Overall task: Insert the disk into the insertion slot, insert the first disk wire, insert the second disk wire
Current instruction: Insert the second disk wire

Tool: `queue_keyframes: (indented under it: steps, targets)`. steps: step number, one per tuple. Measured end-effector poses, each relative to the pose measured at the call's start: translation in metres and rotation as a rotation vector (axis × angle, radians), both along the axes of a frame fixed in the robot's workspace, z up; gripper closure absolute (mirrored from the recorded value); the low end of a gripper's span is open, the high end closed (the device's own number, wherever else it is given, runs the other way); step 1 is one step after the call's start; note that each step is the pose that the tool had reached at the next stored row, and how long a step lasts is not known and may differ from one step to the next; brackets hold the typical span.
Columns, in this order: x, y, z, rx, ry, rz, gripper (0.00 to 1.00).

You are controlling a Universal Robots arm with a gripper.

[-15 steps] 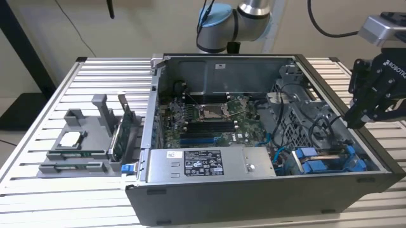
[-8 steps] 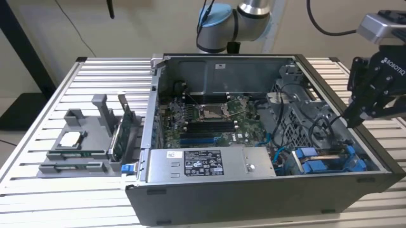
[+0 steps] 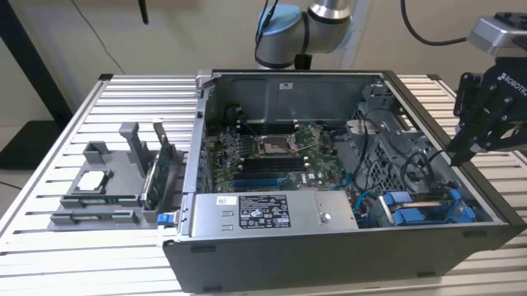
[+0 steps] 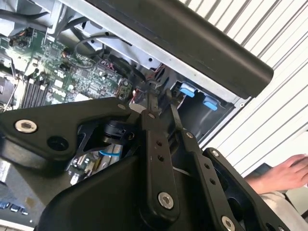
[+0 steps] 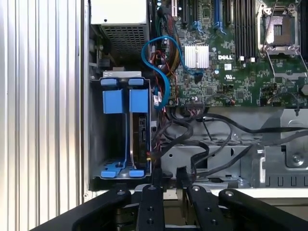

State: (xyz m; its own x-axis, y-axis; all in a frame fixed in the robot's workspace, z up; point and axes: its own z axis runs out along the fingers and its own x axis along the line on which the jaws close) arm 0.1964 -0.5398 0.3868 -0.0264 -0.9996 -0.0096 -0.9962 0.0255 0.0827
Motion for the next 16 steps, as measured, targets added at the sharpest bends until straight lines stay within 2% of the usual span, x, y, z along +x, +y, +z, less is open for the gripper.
queue_keyframes:
  steps: [4, 9, 12, 16]
  targets:
    - [0.002, -0.0008, -0.0031, 0.0008, 0.0, 0.001, 0.74]
    - [0.003, -0.006, -0.006, 0.0128, 0.0, 0.001, 0.74]
    - [0.003, -0.0101, -0.0074, 0.032, 0.0, 0.001, 0.74]
    - [0.003, -0.0122, -0.0088, 0.0655, 0.0, 0.001, 0.74]
